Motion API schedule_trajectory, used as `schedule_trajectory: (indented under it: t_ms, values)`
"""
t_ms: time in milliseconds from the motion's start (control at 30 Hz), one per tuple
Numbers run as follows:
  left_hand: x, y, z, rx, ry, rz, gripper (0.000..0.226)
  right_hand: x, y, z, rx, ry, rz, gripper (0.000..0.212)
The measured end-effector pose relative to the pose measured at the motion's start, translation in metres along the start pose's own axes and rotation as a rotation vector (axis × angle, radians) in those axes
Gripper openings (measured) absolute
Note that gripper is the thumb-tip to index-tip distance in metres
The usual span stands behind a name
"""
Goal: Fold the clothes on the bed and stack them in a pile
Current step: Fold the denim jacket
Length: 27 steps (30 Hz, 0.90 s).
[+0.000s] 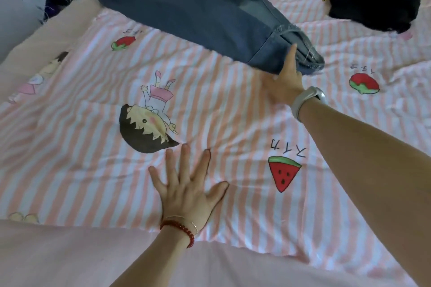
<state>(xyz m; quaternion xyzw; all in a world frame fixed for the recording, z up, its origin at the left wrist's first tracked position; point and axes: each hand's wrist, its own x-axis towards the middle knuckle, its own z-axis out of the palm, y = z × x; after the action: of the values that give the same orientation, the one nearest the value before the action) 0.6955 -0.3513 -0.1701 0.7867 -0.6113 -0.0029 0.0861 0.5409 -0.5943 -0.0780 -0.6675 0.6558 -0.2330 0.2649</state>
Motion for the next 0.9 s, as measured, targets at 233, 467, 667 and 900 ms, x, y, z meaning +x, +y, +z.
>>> schedule_trajectory:
  t_ms: [233,467,667,900]
  values:
    - [0.003,0.001,-0.010,0.027,-0.042,-0.042,0.076,-0.038,-0.019,0.029,-0.359,0.055,-0.194,0.029]
    - [0.004,0.000,0.000,0.118,-0.067,-0.067,0.081,-0.154,0.000,0.037,-0.313,0.070,-0.352,0.023]
    - [-0.072,-0.017,-0.031,-0.250,0.146,0.030,0.054,-0.274,0.028,0.013,-0.311,0.141,-0.442,0.019]
    - [-0.210,0.009,-0.084,-0.816,0.166,-0.307,0.033,-0.436,0.034,-0.009,-0.220,0.112,-0.356,0.018]
